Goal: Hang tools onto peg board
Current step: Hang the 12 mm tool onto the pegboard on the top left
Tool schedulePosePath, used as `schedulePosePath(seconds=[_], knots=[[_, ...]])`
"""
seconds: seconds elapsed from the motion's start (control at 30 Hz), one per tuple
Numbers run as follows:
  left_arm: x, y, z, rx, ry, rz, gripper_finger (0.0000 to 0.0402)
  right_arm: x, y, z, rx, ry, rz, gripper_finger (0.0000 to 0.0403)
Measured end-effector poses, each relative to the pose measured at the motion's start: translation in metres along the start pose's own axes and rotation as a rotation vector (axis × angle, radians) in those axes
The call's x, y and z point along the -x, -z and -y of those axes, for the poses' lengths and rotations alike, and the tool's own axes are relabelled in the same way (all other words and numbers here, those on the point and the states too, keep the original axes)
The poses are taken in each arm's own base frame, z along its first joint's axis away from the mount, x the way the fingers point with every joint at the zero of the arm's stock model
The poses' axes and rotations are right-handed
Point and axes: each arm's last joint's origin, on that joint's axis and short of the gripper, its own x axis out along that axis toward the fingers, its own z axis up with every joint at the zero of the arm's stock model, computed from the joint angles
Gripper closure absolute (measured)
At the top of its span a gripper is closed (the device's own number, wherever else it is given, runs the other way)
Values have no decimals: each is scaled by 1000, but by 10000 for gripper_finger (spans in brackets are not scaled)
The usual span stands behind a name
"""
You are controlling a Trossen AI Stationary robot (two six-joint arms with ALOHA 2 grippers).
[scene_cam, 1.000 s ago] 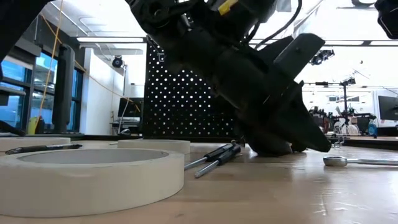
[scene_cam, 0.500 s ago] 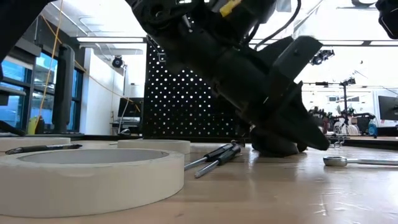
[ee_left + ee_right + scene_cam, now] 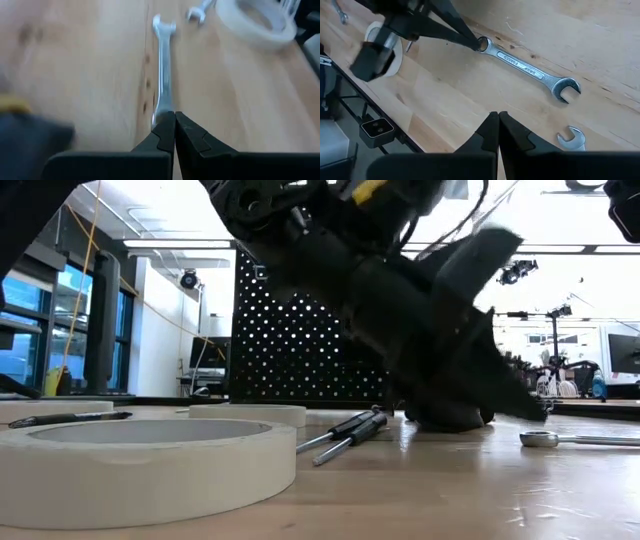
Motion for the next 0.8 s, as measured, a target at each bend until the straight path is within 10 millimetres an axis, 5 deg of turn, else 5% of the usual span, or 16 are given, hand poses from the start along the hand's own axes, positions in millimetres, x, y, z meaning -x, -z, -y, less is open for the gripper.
schedulePosePath(seconds=[0.4,0.8], knots=[[1,-2,-11,-19,-50,0,401,0,0,1,2,5,2,403],[1,-2,-1,-34,-4,5,401,0,-1,1,5,13,5,403]])
